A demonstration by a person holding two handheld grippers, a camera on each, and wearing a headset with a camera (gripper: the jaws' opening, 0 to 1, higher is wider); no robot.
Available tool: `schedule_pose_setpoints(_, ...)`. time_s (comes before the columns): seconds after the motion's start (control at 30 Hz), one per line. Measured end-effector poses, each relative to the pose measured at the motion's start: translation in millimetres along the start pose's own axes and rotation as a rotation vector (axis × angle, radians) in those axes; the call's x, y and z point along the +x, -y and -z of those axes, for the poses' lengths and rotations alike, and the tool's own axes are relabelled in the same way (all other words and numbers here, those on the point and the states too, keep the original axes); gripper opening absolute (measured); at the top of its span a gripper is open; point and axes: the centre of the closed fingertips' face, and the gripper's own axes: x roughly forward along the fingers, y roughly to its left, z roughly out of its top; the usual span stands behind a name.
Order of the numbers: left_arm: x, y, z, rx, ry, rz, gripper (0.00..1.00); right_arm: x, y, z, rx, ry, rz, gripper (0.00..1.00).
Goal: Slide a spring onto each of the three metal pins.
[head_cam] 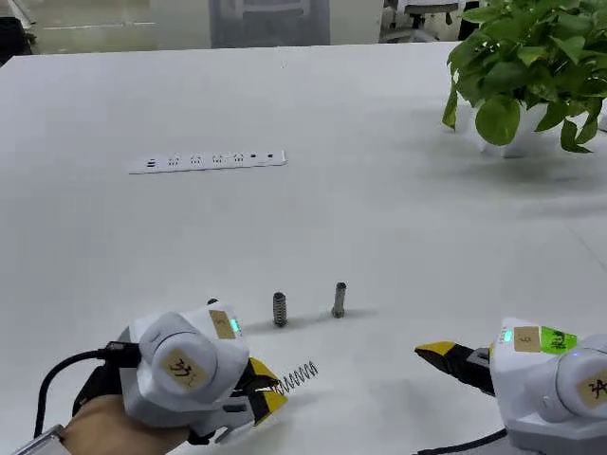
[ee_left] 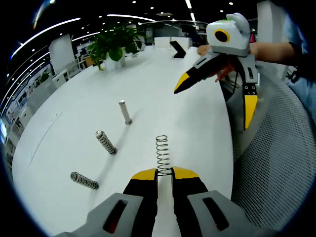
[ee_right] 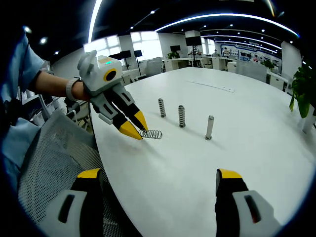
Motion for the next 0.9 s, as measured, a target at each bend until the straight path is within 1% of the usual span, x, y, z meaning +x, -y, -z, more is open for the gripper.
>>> schedule_pose_setpoints(0.03, -2.7, 1.5, 1.3, 0.010, 0.001, -0.003, 0.10, 1.1, -1.5, -1.1, -0.005, 0.000, -0.006, 0.96)
schedule_pose_setpoints(0.07, -4.9, 0.9, 6.3, 0.012, 0.000, -0.006, 0.10, 2.6, -4.2, -2.4, -0.012, -0.001, -0.016, 0.96)
schedule_pose_setpoints(0.1, -7.0, 1.2, 8.4, 0.011, 0.001, -0.007, 0.10, 3.7, -6.2, -3.0, -0.016, -0.003, -0.024, 0.95)
schedule_pose_setpoints(0.17, -12.0, 2.5, 11.9, 0.011, 0.009, -0.011, 0.10, 5.8, -11.1, -5.6, -0.024, -0.008, -0.041, 0.95)
schedule_pose_setpoints(0.23, -15.8, 6.2, 13.4, 0.018, 0.015, -0.015, 0.10, 7.4, -15.9, -10.6, -0.035, -0.002, -0.057, 0.95)
schedule_pose_setpoints(0.3, -18.9, 9.9, 12.9, 0.015, 0.026, -0.016, 0.10, 9.1, -20.5, -13.9, -0.043, -0.003, -0.075, 0.94)
schedule_pose_setpoints(0.33, -21.3, 11.1, 12.7, 0.012, 0.035, -0.017, 0.10, 10.3, -23.1, -15.2, -0.059, -0.010, -0.085, 0.94)
schedule_pose_setpoints(0.43, -24.3, 12.4, 13.5, 0.012, 0.045, -0.021, 0.10, 13.5, -26.6, -16.8, -0.080, -0.025, -0.104, 0.93)
schedule_pose_setpoints(0.5, -27.5, 15.4, 12.3, 0.010, 0.049, -0.023, 0.10, 16.2, -29.3, -19.1, -0.099, -0.036, -0.122, 0.91)
schedule_pose_setpoints(0.53, -28.9, 14.9, 13.3, 0.010, 0.052, -0.025, 0.10, 16.9, -30.4, -20.3, -0.104, -0.039, -0.128, 0.91)
schedule_pose_setpoints(0.63, -32.5, 17.0, 12.5, 0.013, 0.059, -0.024, 0.10, 19.8, -34.7, -25.2, -0.110, -0.044, -0.160, 0.87)
schedule_pose_setpoints(0.7, -34.8, 15.7, 13.1, 0.020, 0.062, -0.027, 0.10, 22.6, -36.1, -29.8, -0.116, -0.045, -0.171, 0.84)
schedule_pose_setpoints(0.8, -36.9, 14.7, 12.9, 0.028, 0.067, -0.027, 0.10, 25.4, -39.8, -36.3, -0.115, -0.051, -0.200, 0.78)
schedule_pose_setpoints(0.83, -37.3, 14.9, 12.7, 0.033, 0.066, -0.026, 0.10, 26.2, -43.1, -39.1, -0.111, -0.054, -0.224, 0.77)
schedule_pose_setpoints(0.9, -37.6, 15.8, 12.9, 0.039, 0.066, -0.019, 0.10, 28.2, -45.5, -43.4, -0.114, -0.061, -0.243, 0.73)
